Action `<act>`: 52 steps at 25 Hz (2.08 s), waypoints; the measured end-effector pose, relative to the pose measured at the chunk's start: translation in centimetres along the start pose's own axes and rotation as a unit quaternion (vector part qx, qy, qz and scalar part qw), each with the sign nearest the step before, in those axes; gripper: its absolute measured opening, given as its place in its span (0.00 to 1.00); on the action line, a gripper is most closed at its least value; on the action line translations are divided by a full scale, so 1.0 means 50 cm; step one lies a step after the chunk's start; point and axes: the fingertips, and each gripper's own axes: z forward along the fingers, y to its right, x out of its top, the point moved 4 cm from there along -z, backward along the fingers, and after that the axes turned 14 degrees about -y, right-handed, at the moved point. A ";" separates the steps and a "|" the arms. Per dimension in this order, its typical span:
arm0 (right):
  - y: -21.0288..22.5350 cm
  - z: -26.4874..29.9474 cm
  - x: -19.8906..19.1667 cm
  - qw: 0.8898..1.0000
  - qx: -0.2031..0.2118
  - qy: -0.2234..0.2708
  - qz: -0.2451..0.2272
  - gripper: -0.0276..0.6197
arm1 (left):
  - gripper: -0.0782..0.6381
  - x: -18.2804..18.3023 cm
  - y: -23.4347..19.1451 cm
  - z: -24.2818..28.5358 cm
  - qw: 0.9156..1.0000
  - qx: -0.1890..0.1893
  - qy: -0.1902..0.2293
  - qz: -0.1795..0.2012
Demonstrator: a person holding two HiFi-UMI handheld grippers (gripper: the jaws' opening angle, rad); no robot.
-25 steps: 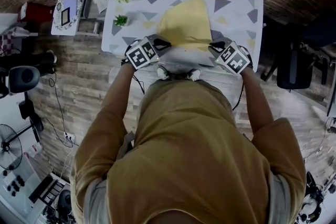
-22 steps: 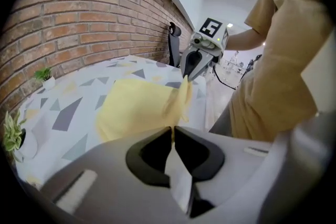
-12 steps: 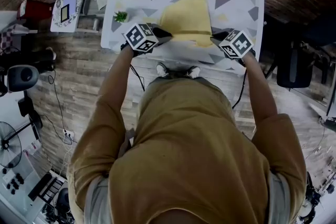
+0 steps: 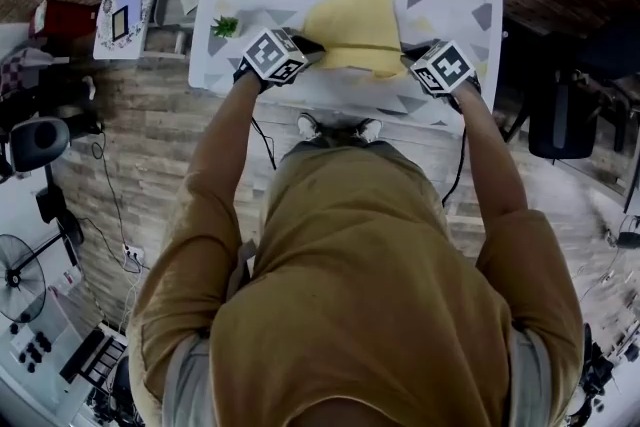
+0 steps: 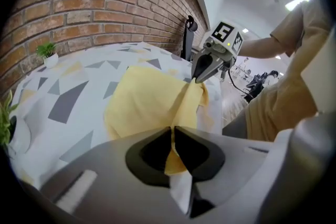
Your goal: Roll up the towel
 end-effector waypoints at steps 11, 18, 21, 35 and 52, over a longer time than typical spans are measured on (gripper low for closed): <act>0.011 0.011 -0.011 0.996 -0.088 0.022 0.028 0.14 | 0.31 -0.016 0.021 0.028 0.992 0.111 -0.023 0.062; 0.017 0.017 -0.018 0.992 -0.104 0.034 0.058 0.18 | 0.44 -0.042 0.028 0.020 0.990 0.137 0.010 0.000; 0.026 0.012 -0.017 0.990 -0.094 0.048 0.093 0.18 | 0.46 -0.050 0.019 0.013 0.989 0.140 0.025 -0.035; 0.029 0.000 -0.004 0.989 -0.106 0.051 0.087 0.27 | 0.47 -0.055 0.019 0.018 0.982 0.185 0.027 -0.033; -0.031 -0.090 -0.001 0.978 -0.160 0.134 0.008 0.29 | 0.49 -0.059 0.014 -0.037 0.974 0.205 0.087 -0.046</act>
